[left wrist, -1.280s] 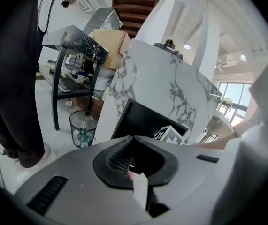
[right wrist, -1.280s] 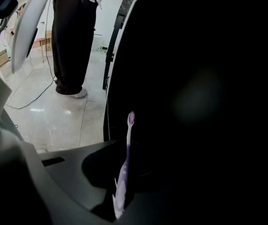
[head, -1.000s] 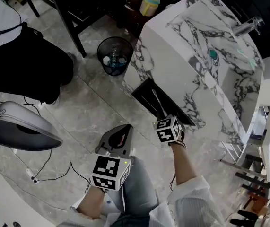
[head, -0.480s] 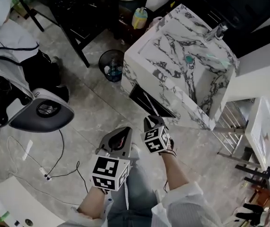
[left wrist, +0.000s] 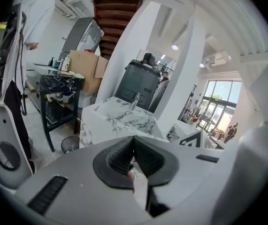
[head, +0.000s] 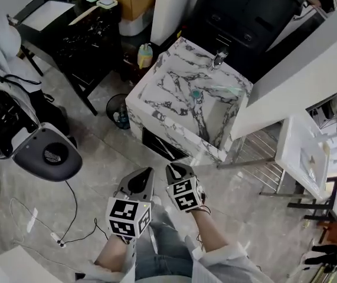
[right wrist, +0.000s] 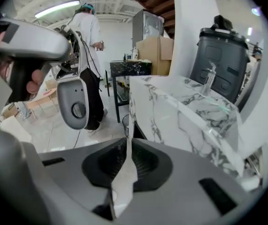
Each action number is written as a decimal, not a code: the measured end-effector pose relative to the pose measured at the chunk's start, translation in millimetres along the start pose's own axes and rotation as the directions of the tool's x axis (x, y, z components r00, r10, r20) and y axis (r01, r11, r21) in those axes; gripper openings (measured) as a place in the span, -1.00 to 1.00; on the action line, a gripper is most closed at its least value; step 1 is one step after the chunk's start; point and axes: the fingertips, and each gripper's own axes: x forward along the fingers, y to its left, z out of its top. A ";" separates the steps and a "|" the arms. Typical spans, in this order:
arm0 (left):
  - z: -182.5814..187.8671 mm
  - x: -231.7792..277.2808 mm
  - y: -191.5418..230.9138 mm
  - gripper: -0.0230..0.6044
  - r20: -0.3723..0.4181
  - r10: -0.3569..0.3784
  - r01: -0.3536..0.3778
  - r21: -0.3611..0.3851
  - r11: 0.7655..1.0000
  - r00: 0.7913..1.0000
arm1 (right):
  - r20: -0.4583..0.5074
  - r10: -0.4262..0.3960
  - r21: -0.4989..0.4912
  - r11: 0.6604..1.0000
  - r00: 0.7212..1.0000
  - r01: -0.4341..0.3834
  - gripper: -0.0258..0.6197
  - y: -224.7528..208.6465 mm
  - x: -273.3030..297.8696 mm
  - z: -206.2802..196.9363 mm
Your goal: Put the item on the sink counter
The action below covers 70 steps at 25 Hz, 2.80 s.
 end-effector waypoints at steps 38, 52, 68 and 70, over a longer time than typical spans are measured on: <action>159.7 -67.4 -148.9 -0.88 0.272 -0.306 0.218 0.309 0.926 0.913 | 0.718 -0.066 0.167 0.983 0.693 -0.080 -0.89 -26.4 -296.1 182.7; 152.0 -66.5 -145.7 -0.88 0.264 -0.291 0.208 0.301 0.931 0.920 | 0.687 -0.070 0.153 0.987 0.723 -0.051 -0.90 -23.6 -289.6 179.5; 148.7 -76.6 -141.2 -0.88 0.249 -0.335 0.233 0.363 0.902 0.909 | 0.668 -0.049 0.131 0.990 0.742 -0.052 -0.90 -10.4 -292.5 170.8; 147.3 -74.4 -143.2 -0.88 0.234 -0.344 0.243 0.372 0.896 0.909 | 0.669 -0.057 0.136 0.990 0.741 -0.046 -0.90 -13.2 -295.0 170.0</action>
